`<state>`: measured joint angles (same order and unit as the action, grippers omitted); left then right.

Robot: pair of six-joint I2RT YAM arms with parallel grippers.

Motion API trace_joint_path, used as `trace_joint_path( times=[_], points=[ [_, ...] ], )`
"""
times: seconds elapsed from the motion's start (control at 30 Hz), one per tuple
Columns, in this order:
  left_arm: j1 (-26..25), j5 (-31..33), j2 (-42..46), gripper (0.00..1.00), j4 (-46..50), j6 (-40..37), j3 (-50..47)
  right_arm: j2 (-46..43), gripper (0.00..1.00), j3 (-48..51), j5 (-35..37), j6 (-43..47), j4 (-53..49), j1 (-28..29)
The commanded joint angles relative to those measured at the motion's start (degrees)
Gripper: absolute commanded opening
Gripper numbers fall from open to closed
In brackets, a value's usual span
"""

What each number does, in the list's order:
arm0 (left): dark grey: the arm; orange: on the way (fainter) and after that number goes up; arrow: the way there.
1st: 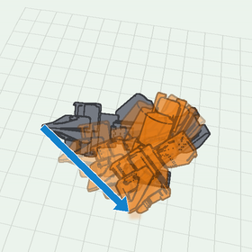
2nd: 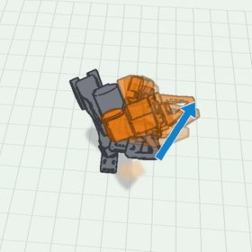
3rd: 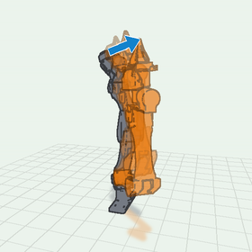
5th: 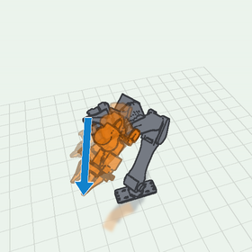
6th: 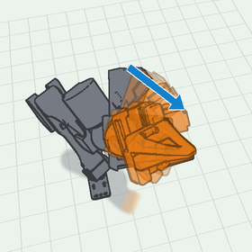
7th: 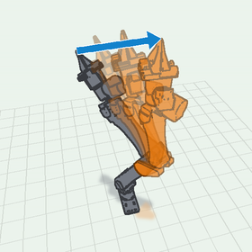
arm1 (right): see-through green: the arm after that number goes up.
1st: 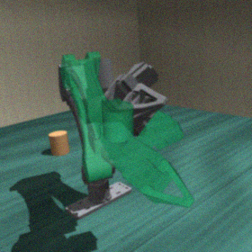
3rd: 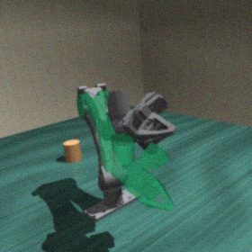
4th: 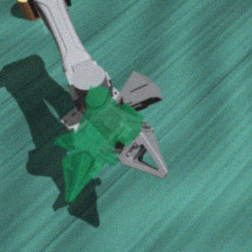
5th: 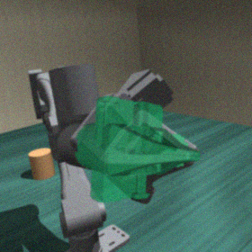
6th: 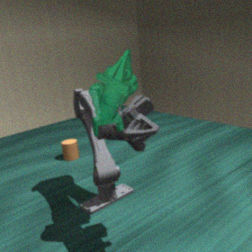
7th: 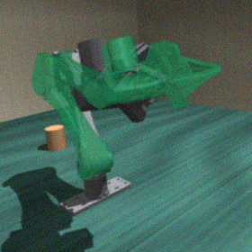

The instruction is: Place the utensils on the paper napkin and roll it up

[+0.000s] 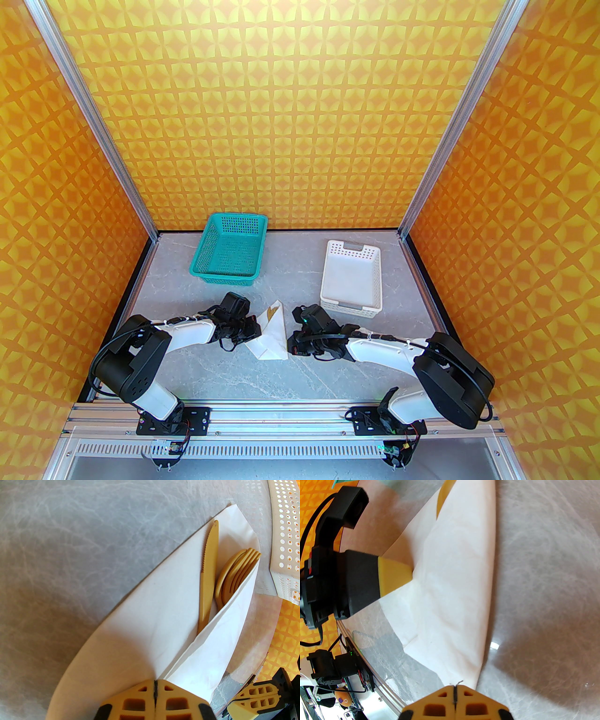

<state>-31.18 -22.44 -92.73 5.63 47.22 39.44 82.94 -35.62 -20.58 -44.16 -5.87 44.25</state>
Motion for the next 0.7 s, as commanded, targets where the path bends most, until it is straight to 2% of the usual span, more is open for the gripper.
trace_joint_path(
  times=[0.0, 0.37, 0.67],
  points=[
    [-0.29, 1.69, 0.27, 0.00, 2.30, -1.35, 0.37, 1.14, 0.00, -0.16, -1.46, -1.66, 0.55, 0.95],
    [-0.28, 1.74, 0.27, 0.00, 2.68, -1.54, 0.46, 5.93, 0.00, 0.17, -1.11, -2.16, 1.00, 2.58],
    [-0.29, 1.78, 0.33, 0.00, 2.79, -1.59, 0.46, 3.59, 0.00, 0.02, 2.97, 0.66, -7.05, 2.60]
  ],
)
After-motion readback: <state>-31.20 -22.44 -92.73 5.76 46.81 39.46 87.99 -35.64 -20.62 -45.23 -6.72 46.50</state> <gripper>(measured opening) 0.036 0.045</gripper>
